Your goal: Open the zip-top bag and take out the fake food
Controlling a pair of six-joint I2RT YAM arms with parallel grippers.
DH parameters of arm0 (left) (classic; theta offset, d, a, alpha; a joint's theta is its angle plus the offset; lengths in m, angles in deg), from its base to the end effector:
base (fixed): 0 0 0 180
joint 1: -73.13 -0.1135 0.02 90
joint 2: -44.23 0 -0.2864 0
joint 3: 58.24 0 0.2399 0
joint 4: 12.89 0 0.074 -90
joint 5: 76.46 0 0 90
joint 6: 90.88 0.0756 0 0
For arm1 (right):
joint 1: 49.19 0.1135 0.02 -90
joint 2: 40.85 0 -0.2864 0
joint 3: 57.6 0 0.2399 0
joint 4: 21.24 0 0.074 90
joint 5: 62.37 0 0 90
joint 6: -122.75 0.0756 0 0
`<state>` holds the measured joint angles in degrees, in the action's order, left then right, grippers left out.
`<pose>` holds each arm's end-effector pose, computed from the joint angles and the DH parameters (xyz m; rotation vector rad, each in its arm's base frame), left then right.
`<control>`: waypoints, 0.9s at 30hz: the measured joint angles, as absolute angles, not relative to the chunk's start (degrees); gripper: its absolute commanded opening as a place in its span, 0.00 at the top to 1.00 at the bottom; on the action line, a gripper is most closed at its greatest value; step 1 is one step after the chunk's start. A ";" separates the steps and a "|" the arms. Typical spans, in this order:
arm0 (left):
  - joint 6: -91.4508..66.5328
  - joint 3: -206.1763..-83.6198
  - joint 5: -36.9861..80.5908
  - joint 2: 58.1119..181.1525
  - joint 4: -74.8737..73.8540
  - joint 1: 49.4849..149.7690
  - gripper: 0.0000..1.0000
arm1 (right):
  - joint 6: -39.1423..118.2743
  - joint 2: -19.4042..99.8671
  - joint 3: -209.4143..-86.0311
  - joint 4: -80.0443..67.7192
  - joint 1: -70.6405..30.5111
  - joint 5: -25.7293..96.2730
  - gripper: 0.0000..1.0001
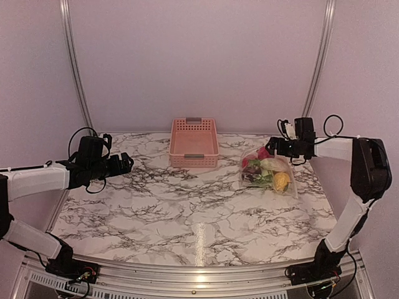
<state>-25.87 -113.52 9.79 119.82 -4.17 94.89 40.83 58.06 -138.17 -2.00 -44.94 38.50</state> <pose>0.2845 -0.1082 0.2351 -0.0999 2.1025 -0.4283 0.4074 0.0446 0.2305 -0.0299 2.2327 0.3289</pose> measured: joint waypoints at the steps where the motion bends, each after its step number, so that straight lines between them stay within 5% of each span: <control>1: -25.87 -113.52 9.81 119.82 -4.17 94.89 0.01 | 40.81 58.79 -138.17 -1.37 -44.94 38.90 0.01; 14: -25.89 -113.46 11.50 119.71 -5.61 95.00 0.01 | 40.81 56.71 -130.20 -1.85 -44.79 46.74 0.24; 27: -25.89 -112.72 13.33 118.99 -7.25 95.00 0.01 | 41.11 47.59 -119.51 -1.70 -32.83 49.41 0.26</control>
<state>-25.89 -112.72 13.33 118.99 -7.25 95.00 41.11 47.59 -119.51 -1.70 -32.83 49.41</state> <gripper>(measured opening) 0.989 0.746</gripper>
